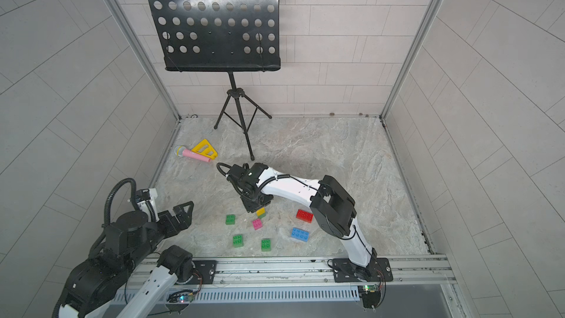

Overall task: Assemble the letter r with lego
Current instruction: Place the lego brick at the center of the board.

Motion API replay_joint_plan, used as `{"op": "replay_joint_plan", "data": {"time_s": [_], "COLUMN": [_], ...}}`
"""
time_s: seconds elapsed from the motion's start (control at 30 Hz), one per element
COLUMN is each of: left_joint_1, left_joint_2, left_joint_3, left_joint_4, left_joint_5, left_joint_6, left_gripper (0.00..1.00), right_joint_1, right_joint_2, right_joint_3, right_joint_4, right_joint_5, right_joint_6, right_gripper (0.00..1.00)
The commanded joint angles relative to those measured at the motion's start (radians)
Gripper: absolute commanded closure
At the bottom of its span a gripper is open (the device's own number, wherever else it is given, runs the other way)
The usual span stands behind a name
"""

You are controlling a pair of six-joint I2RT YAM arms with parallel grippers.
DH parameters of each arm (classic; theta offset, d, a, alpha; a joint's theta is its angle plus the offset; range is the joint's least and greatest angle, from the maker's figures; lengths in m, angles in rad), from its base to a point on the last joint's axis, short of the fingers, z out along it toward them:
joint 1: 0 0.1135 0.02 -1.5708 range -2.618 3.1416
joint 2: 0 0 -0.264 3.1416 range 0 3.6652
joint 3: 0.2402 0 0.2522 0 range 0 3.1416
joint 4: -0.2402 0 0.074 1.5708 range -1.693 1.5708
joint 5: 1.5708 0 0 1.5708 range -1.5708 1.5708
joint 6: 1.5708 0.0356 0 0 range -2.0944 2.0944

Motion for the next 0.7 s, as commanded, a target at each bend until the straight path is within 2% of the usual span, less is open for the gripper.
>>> {"op": "replay_joint_plan", "data": {"time_s": [0.0, 0.17, 0.47, 0.67], "left_joint_1": [-0.002, 0.0, 0.0, 0.0], "left_joint_2": [0.02, 0.027, 0.06, 0.059], "left_joint_3": [-0.004, -0.003, -0.001, 0.001], "left_joint_4": [0.012, 0.013, 0.009, 0.003], "left_joint_5": [-0.021, -0.02, -0.021, -0.037], "left_joint_6": [-0.001, 0.001, 0.002, -0.006], "left_gripper": [0.0, 0.0, 0.0, 0.0], "right_joint_1": [-0.044, -0.087, -0.103, -0.103], "right_joint_2": [0.119, 0.101, 0.089, 0.043], "right_joint_3": [-0.108, -0.139, -0.175, -0.174], "right_joint_4": [-0.206, -0.191, -0.114, -0.092], "right_joint_5": [0.111, 0.151, 0.1, 0.093], "right_joint_6": [-0.072, -0.109, -0.122, -0.091], "right_gripper": [1.0, 1.0, 1.0, 0.77]}}
